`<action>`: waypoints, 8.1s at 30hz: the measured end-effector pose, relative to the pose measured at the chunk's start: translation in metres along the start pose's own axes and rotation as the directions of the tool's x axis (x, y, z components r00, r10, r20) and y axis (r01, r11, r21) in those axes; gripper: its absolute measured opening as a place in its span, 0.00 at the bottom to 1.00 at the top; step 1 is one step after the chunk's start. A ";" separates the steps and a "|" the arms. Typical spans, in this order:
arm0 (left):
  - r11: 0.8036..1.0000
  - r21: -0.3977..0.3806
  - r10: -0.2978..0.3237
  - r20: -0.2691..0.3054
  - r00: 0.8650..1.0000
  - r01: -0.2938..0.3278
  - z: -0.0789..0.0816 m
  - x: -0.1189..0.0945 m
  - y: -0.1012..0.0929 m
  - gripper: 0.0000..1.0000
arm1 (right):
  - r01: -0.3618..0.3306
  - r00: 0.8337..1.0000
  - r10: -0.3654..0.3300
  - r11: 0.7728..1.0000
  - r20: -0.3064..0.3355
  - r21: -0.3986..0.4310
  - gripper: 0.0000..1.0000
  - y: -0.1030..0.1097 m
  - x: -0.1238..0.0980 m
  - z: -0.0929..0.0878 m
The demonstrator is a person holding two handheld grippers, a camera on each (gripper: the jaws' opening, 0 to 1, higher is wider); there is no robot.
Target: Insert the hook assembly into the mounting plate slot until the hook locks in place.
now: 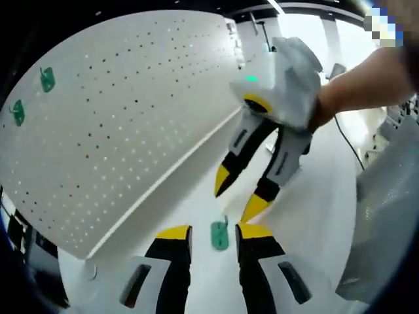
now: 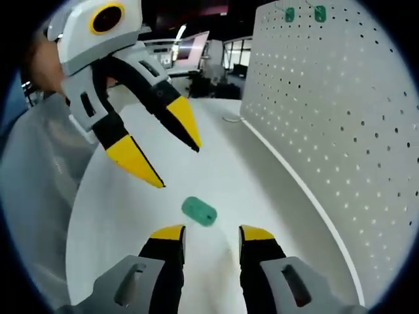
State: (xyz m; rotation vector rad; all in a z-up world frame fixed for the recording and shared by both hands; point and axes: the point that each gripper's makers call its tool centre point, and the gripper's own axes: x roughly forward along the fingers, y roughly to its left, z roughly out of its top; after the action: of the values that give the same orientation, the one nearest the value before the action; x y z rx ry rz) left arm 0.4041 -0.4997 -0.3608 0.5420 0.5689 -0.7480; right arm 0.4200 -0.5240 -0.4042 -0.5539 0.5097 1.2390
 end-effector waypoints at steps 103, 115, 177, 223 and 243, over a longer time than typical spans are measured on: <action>0.991 0.070 -0.108 -0.039 0.993 0.110 0.008 0.003 0.002 0.04 | -0.013 0.997 0.014 1.000 0.075 -0.012 0.36 0.009 -0.036 0.026; 0.986 0.075 -0.155 0.086 0.984 0.148 0.023 -0.034 0.002 0.03 | -0.051 0.993 0.060 0.994 0.098 -0.095 0.36 0.025 -0.050 0.058; 0.820 0.314 -0.535 0.121 0.836 0.479 0.037 -0.102 -0.077 0.04 | -0.363 0.920 0.390 0.887 0.041 -0.285 0.16 0.121 -0.070 0.085; 0.874 0.253 -0.437 0.030 0.899 0.416 0.033 -0.079 -0.063 0.04 | -0.262 0.965 0.241 0.900 -0.104 -0.347 0.16 0.098 -0.057 0.073; 0.893 0.240 -0.409 0.081 0.909 0.381 0.036 -0.083 -0.056 0.03 | -0.243 0.970 0.226 0.905 -0.090 -0.348 0.17 0.094 -0.058 0.081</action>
State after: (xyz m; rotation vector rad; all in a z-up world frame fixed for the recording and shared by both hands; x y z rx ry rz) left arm 0.3221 -0.5180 -0.2951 0.5828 0.4828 -1.2384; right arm 0.3196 -0.4923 -0.3167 -0.8502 0.3989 1.5670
